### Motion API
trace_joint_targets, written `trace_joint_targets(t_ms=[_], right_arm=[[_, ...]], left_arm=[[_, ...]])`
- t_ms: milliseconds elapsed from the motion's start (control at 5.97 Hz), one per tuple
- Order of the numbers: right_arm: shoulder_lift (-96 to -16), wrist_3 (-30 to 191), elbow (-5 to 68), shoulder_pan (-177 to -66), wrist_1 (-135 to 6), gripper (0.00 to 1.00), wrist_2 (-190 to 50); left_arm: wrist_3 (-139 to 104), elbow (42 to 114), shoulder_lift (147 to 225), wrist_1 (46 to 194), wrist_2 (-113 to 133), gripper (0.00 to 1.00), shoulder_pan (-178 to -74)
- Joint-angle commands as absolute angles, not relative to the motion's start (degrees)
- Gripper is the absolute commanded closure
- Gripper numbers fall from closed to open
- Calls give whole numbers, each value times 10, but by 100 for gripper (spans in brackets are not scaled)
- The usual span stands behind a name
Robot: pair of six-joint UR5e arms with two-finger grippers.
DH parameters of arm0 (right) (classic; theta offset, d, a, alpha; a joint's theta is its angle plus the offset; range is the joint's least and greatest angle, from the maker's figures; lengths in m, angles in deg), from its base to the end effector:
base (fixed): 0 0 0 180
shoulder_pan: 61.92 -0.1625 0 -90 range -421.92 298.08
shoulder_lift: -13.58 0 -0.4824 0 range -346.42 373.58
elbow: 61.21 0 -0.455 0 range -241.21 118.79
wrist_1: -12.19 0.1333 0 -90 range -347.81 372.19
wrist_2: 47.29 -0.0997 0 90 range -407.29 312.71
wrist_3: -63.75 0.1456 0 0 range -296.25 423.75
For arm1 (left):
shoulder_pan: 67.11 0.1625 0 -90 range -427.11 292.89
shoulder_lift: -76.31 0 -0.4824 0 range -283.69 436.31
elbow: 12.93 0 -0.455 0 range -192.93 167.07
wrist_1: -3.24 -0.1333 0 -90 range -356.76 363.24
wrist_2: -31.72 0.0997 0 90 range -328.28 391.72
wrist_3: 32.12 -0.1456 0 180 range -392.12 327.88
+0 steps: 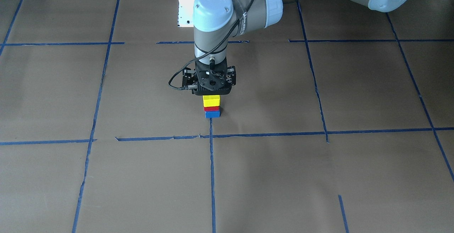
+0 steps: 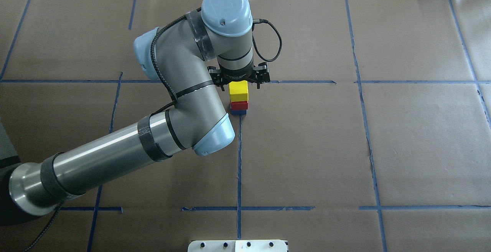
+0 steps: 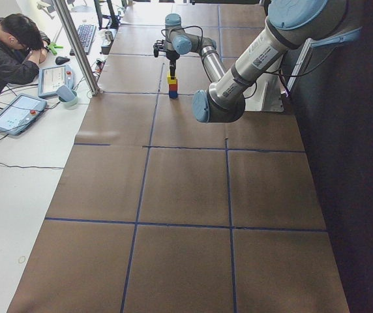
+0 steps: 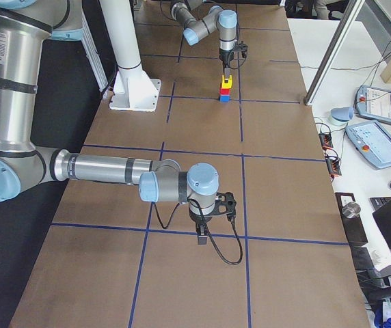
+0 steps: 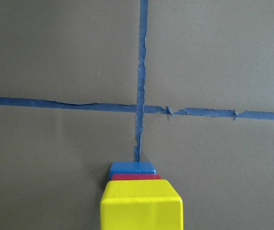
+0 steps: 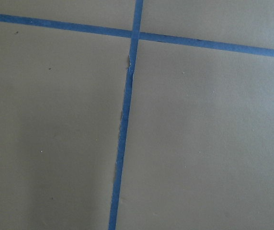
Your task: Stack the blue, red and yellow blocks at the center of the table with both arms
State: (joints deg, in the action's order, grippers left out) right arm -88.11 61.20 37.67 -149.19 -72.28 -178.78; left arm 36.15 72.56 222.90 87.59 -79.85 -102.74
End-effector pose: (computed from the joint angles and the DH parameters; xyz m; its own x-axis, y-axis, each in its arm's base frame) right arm 0.0148 -0.4627 0.7614 0.7439 -0.1114 0.6590 0.0808 0.9938 0.0768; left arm 0.6437 -0.5595 0.0903 0.6408 -0.0357 -0.7669 0.0947 0.9950 0.0329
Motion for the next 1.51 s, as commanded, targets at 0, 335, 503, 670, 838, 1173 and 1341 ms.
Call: trace_joint_targets(t_ms=[0,335,503,670,838,1173,1341], right_arm=[[-880,612,377,-1492,-723,0,-1788],[-881,613,378,-1492,-723,0,-1790],[-881,613,377,-1492,-723,0,-1790],[-881,613,377,-1492,-723,0,-1790],[-881,613,378,-1492,-723,0,-1790],[-881,613,378,-1492,-723,0,-1790],[-881,613,378,-1492,-723,0,-1790]], left_arm=[[302,820,2188,800,-802,0,-1058],[135,941,2009,807,-873,0,-1132],[12,972,1921,810,-917,0,-1205],[-126,973,1847,810,-978,0,-1293],[-256,961,1777,810,-1016,0,-1378],[-392,905,1678,825,-1018,0,-1504],[-420,887,1648,829,-1031,0,-1536]])
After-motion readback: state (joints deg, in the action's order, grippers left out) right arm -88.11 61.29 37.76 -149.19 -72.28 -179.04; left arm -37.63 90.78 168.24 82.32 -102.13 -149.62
